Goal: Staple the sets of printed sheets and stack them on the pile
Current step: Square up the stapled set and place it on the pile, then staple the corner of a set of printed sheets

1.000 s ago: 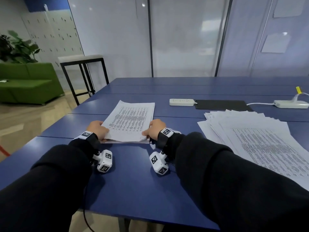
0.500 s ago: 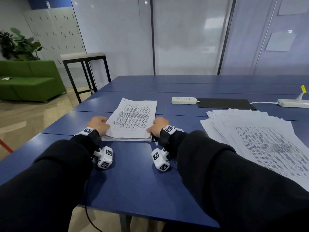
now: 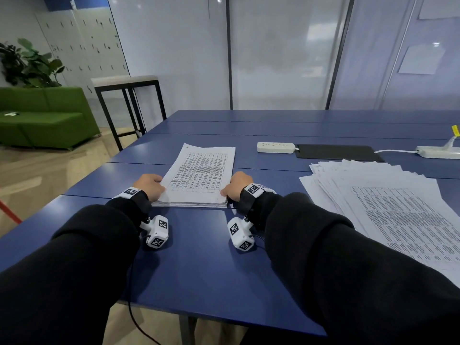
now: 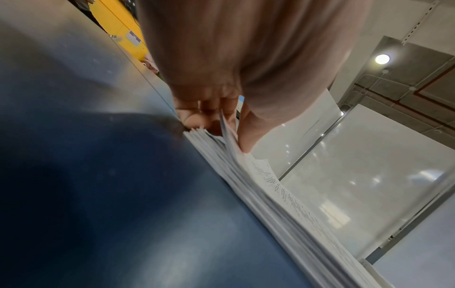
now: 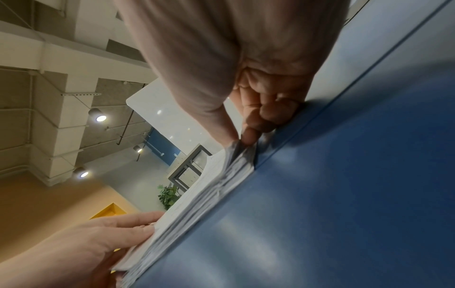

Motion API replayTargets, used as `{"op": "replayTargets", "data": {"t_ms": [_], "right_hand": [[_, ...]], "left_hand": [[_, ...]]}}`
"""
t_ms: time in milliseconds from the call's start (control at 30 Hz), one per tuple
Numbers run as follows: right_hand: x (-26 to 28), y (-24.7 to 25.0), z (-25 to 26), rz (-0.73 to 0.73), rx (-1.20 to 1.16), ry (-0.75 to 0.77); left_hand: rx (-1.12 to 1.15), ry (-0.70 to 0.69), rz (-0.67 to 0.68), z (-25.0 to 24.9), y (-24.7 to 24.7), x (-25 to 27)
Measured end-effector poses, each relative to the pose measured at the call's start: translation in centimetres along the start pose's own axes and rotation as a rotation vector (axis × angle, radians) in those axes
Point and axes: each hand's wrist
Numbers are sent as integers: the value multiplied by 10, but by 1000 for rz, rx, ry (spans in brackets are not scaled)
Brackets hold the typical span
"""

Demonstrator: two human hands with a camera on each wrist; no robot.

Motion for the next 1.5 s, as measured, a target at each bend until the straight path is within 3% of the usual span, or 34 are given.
{"op": "replayTargets", "data": {"t_ms": [167, 533, 767, 867, 933, 1033, 1100, 1167, 1233, 1300, 1500], "right_hand": [[1, 2, 0, -23, 47, -1], [5, 1, 4, -9, 73, 4], [9, 2, 4, 12, 74, 15], [18, 7, 2, 44, -17, 16], [30, 18, -1, 50, -193, 31], [67, 50, -4, 12, -599, 52], [101, 82, -10, 47, -835, 102], [132, 121, -23, 55, -895, 190], [149, 160, -45, -40, -844, 227], [151, 194, -81, -159, -697, 155], [136, 274, -225, -284, -82, -399]], "left_hand": [[-8, -9, 14, -1, -1, -2], [40, 120, 44, -10, -9, -5], [76, 169, 19, -11, -11, -2], [30, 166, -57, -13, -4, 6], [-21, 65, -182, -20, 1, 13], [135, -246, -291, -55, 1, 41], [244, -397, -157, -86, -7, 71], [262, -531, 36, -117, -19, 104], [247, -663, 207, -145, -33, 132], [215, -752, 318, -168, -50, 150], [-20, -876, 476, -218, -98, 176]]}}
Point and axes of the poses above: each hand's wrist, its own x-axis away from the middle knuckle, its own y-axis out of the back of the hand, z = x × y, and after that the axes turned 1 degree about -y, right-handed
